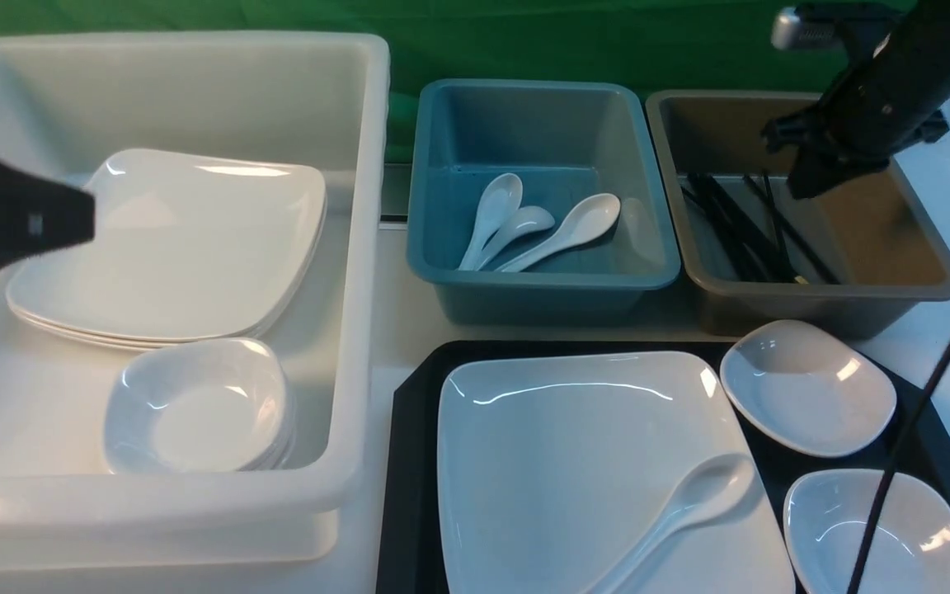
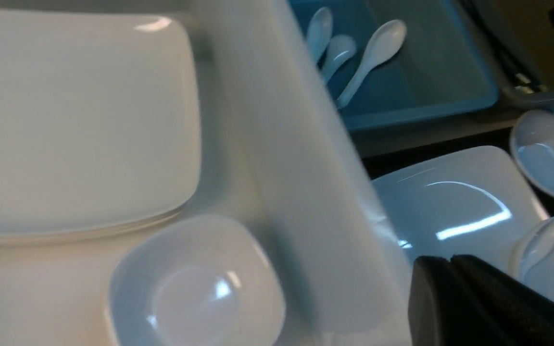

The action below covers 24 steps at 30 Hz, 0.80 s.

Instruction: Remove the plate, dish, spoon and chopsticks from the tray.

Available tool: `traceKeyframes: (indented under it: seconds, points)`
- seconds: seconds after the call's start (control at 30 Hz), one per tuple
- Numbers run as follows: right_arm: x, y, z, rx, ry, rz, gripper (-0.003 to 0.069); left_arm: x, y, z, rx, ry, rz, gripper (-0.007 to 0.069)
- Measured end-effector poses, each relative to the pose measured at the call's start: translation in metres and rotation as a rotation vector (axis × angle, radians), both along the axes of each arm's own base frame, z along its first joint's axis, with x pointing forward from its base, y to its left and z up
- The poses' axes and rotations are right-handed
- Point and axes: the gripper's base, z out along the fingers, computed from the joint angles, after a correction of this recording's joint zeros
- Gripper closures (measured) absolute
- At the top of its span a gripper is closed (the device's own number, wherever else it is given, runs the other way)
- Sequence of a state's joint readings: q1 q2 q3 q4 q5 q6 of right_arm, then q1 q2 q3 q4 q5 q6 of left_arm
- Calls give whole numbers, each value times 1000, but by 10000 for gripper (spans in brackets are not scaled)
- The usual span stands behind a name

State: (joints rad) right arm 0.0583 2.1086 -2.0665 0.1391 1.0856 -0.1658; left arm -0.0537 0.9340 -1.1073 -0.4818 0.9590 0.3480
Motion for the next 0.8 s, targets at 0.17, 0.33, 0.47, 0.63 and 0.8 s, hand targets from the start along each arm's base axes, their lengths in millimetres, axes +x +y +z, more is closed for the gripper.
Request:
traceKeyframes:
  seconds: [0.17, 0.33, 0.47, 0.63, 0.8]
  points:
    - [-58, -3, 81, -1, -96, 27, 631, 12, -47, 4, 39, 68, -182, 623]
    - [-137, -6, 131, 16, -190, 30, 631, 23, -112, -24, 245, 194, -325, 623]
    - [-192, -7, 140, 42, -223, 34, 631, 25, -155, -40, 339, 219, -423, 623]
    - [-271, -11, 118, 53, -232, 38, 629, 45, -215, -67, 404, 279, -539, 623]
    - [-312, -14, 97, 54, -248, 34, 629, 63, -243, -106, 458, 373, -606, 603]
